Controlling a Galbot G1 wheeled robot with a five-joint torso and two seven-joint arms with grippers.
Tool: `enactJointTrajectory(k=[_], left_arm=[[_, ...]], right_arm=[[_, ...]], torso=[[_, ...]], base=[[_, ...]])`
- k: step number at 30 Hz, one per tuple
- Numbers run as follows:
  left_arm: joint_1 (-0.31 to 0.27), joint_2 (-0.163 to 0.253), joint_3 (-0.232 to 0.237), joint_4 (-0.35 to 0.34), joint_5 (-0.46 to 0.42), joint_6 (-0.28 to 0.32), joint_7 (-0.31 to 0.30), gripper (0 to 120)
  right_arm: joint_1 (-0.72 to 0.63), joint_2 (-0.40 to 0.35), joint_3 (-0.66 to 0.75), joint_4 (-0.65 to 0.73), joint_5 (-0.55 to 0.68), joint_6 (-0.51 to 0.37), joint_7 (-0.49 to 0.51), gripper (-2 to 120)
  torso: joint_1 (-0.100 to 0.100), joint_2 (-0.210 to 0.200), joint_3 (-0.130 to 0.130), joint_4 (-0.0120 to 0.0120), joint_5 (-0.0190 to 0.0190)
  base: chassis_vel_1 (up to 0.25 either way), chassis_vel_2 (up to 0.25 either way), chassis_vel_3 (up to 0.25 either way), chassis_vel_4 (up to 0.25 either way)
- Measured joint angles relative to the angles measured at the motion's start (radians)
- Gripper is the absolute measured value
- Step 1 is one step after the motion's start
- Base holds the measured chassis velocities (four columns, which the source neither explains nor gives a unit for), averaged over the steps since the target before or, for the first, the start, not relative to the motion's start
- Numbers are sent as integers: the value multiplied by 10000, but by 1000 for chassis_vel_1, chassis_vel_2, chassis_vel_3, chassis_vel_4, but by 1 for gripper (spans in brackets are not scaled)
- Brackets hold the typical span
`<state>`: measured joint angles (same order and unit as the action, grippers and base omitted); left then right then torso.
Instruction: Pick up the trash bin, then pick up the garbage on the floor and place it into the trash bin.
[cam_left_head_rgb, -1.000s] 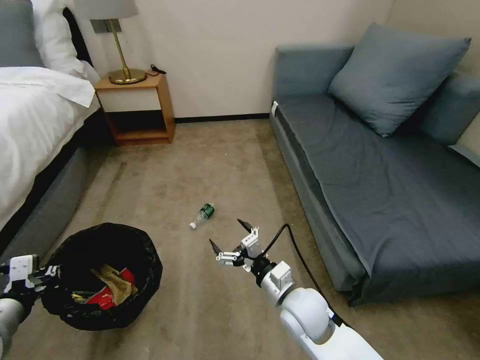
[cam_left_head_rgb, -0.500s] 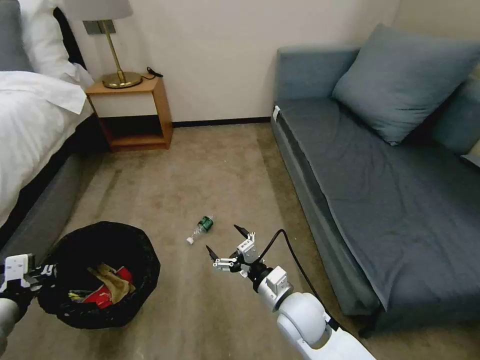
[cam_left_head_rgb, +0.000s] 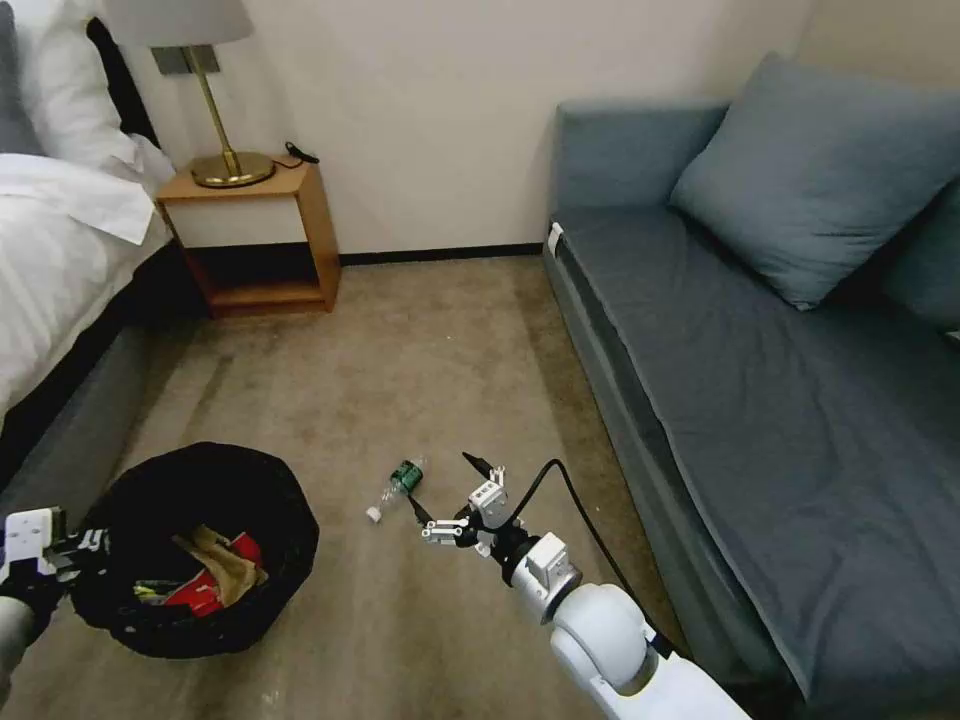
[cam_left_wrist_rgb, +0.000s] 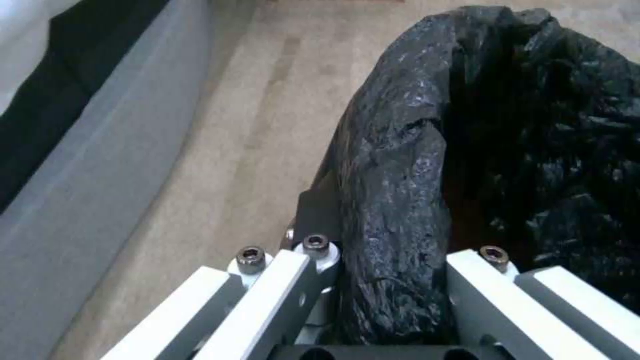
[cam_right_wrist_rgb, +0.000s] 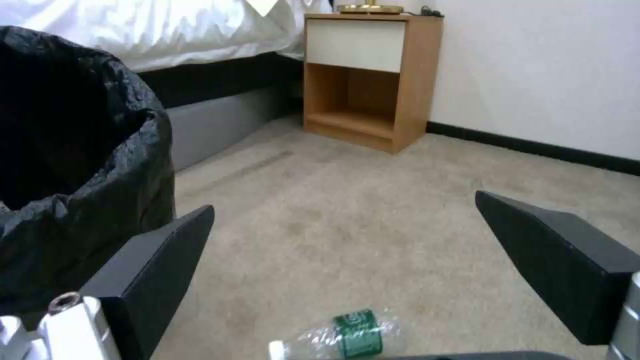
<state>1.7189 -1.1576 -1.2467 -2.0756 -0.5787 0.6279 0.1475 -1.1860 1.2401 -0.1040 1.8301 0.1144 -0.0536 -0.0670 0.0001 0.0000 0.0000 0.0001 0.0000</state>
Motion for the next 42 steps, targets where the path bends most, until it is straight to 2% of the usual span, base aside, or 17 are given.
enactJointTrajectory(k=[24,30,36,39,40,42], left_arm=[[-66,46,2,63,-31,5,-5,5],[-127,49,23,90,-39,6,-6,5],[-143,18,51,164,-20,7,-35,5],[-115,-135,-7,-31,9,31,-49,5],[-115,-135,-7,-31,9,31,-49,5],[-98,-225,-24,-170,17,42,-52,5]], right_arm=[[-24,-58,-279,-253,-64,-103,-40,100],[147,-293,-571,-445,-30,-327,-244,100],[1351,-861,-1435,-1584,159,-287,-2354,100],[2450,-1045,-2164,-2656,-605,288,-3974,100],[2450,-1045,-2164,-2656,-605,288,-3974,100],[3322,-1040,-2712,-3350,-1108,643,-4787,100]], torso=[[0,0,0,0,-1],[0,0,0,-3,0],[0,0,1,-2,1],[0,0,0,0,2],[0,0,0,0,2],[-1,0,-1,0,0]], base=[[-179,175,177,-177],[-170,168,172,-172],[-81,90,85,-80],[0,0,0,0],[0,0,0,0],[0,0,0,0]])
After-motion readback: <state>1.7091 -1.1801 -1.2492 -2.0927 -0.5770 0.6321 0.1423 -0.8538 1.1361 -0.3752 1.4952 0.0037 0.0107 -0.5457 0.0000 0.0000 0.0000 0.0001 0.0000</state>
